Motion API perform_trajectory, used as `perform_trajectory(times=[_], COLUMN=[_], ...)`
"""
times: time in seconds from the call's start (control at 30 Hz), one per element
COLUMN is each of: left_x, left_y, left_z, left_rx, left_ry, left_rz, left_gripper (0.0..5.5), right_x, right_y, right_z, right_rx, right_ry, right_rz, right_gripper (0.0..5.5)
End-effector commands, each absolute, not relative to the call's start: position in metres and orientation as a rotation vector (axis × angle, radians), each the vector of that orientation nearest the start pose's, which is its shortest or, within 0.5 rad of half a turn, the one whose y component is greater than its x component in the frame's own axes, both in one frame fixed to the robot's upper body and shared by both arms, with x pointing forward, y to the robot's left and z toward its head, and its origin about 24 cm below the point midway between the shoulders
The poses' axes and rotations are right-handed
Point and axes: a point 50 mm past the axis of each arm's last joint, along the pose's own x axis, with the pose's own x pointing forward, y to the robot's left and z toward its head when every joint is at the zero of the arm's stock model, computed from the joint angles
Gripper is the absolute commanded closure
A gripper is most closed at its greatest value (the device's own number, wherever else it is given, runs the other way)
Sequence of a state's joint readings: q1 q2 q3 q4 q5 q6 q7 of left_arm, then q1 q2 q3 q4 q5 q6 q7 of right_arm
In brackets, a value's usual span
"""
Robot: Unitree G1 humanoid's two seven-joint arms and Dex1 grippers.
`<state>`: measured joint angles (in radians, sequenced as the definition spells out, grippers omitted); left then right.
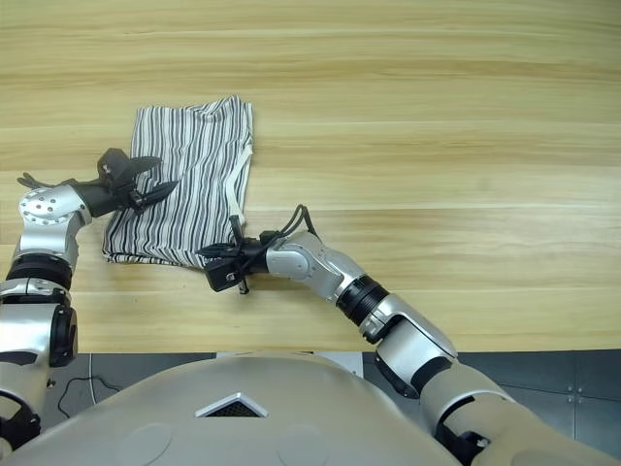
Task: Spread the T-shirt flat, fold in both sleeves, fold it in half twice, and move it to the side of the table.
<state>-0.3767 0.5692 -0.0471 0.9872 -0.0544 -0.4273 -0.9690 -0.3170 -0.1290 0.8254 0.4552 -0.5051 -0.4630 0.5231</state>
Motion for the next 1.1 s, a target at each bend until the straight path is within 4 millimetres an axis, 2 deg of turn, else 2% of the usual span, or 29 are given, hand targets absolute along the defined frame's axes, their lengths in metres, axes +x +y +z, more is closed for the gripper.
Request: perform_trajectory(times=[0.03, 0.33, 0.43, 0.57, 0.67, 0.83, 0.97, 1.1], left_x=[0.265, 0.269, 0.277, 0.292, 0.295, 0.295, 0.293, 0.291], left_y=[0.274, 0.275, 0.274, 0.274, 0.277, 0.279, 0.281, 0.281], left_z=[-0.003, 0.004, 0.016, 0.043, 0.057, 0.06, 0.056, 0.054], left_rx=[0.389, 0.394, 0.345, 0.201, 0.125, 0.126, 0.152, 0.163], left_ry=[0.436, 0.418, 0.339, 0.192, 0.131, 0.132, 0.148, 0.158], left_rz=[-0.821, -0.817, -0.803, -0.752, -0.742, -0.727, -0.719, -0.718], left_gripper=[2.69, 2.69, 2.69, 2.69, 2.69, 2.69, 2.69, 2.69], right_x=[0.194, 0.196, 0.193, 0.192, 0.192, 0.188, 0.17, 0.159], right_y=[0.006, 0.005, 0.001, -0.004, -0.007, -0.014, -0.027, -0.031], right_z=[-0.023, -0.019, -0.017, -0.015, -0.014, -0.008, 0.008, 0.022], right_rx=[-0.88, -0.846, -0.804, -0.782, -0.771, -0.742, -0.67, -0.612], right_ry=[-0.117, -0.111, -0.096, -0.083, -0.077, -0.078, -0.107, -0.114], right_rz=[1.561, 1.564, 1.596, 1.614, 1.62, 1.641, 1.711, 1.74], right_gripper=[5.37, 5.37, 5.37, 5.37, 5.37, 5.37, 5.37, 5.37])
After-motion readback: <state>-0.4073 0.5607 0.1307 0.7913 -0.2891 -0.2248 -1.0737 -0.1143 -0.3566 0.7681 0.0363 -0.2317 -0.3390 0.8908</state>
